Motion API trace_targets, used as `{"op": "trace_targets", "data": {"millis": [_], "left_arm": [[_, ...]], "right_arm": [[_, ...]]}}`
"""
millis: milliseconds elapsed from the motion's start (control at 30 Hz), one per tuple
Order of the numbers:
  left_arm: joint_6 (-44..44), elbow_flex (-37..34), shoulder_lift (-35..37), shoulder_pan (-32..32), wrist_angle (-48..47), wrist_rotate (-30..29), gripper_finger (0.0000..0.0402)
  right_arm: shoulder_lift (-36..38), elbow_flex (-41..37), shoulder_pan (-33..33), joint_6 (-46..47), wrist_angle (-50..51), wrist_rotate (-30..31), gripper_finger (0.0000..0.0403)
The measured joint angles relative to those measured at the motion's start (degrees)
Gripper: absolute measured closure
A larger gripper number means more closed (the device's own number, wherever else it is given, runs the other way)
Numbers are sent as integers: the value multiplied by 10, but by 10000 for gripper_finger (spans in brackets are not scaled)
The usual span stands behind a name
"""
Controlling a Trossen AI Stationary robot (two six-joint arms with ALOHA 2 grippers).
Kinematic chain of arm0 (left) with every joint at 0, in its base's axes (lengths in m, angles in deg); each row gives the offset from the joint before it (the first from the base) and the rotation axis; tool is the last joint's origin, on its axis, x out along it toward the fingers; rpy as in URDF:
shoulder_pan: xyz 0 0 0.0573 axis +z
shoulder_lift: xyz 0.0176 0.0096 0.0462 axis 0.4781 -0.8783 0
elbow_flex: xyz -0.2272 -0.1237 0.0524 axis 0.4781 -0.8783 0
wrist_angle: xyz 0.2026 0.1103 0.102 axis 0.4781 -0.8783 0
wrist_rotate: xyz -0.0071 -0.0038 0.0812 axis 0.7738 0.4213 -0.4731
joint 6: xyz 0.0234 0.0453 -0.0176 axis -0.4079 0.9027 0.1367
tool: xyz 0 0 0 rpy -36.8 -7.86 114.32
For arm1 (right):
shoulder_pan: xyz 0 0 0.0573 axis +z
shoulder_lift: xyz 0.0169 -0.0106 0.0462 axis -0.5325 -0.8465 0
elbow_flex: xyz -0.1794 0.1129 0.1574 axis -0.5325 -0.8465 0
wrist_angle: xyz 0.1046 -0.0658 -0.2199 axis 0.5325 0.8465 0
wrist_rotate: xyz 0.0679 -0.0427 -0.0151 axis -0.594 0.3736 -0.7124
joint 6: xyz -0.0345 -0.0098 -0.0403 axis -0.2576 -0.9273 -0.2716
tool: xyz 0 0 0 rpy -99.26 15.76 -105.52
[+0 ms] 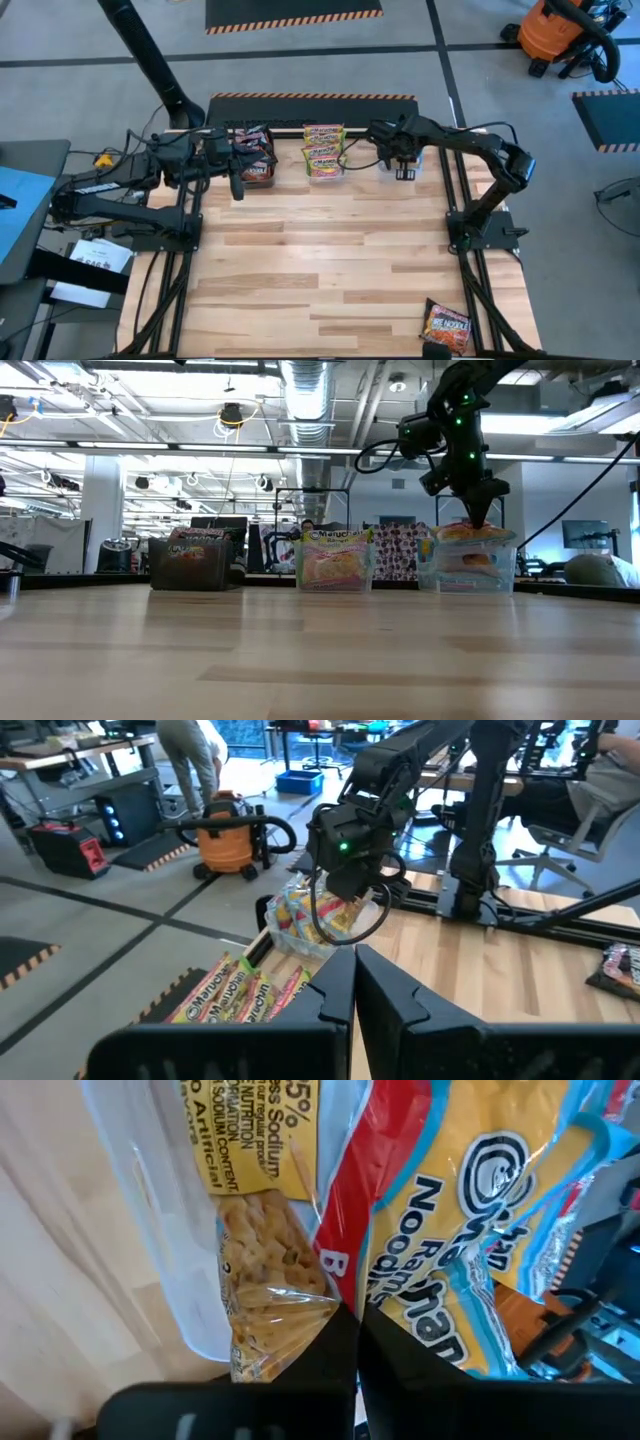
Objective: Sort Maruchan noodles
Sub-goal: Put the blue noodle pack into the right transparent bin
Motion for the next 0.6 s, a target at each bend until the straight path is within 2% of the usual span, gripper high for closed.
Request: {"op": "trace_targets", "data": {"millis": [167,367,600], "left_arm": [[0,0,0,9,0,0,402],[0,0,0,12,0,0,401],[-4,0,0,12,0,-1,401]], "right_arm": [[0,0,-4,0,-6,-20,360],[0,0,-7,8,-9,-35,317],[0,1,-11,71,33,-36,267]]}}
